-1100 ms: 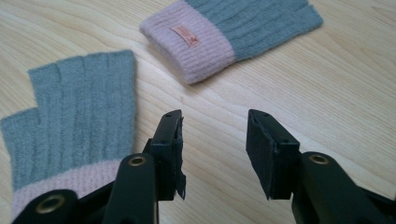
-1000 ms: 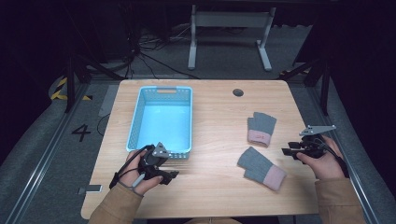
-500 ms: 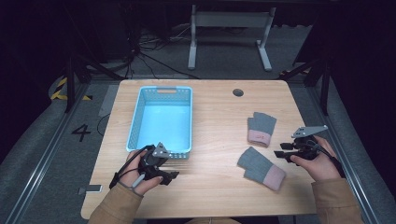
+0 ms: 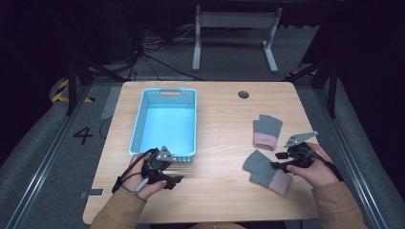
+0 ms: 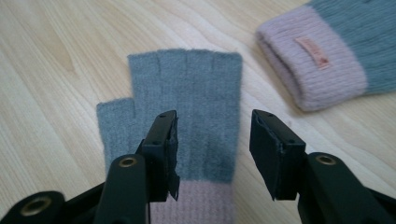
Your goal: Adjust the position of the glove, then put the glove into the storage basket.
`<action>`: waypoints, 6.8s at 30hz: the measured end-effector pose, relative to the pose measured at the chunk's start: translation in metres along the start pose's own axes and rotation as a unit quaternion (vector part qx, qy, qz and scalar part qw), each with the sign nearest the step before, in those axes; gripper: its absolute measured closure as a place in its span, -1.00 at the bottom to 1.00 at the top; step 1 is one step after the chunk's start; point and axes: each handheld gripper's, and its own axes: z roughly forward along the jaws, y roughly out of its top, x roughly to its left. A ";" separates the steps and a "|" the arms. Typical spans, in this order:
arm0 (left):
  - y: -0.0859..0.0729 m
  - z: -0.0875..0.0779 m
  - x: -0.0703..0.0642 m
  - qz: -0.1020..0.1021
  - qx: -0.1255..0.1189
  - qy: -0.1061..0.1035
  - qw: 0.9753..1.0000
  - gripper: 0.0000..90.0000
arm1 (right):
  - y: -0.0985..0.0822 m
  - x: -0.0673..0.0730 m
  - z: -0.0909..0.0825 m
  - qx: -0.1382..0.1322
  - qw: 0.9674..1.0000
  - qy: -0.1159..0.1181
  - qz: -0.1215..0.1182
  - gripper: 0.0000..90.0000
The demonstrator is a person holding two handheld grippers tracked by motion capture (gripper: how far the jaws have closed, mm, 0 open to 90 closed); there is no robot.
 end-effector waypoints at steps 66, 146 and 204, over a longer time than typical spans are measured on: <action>-0.008 0.001 -0.005 -0.005 0.004 0.005 1.000 -0.28 | 0.035 0.037 0.022 0.028 0.996 0.012 -0.089 0.76; 0.033 0.026 -0.008 0.053 0.000 -0.041 0.998 -0.28 | 0.004 0.073 0.043 0.041 0.984 0.092 -0.148 0.99; 0.009 0.006 -0.014 0.015 -0.025 -0.033 0.999 -0.24 | 0.071 -0.016 0.045 -0.035 0.995 -0.047 0.077 0.99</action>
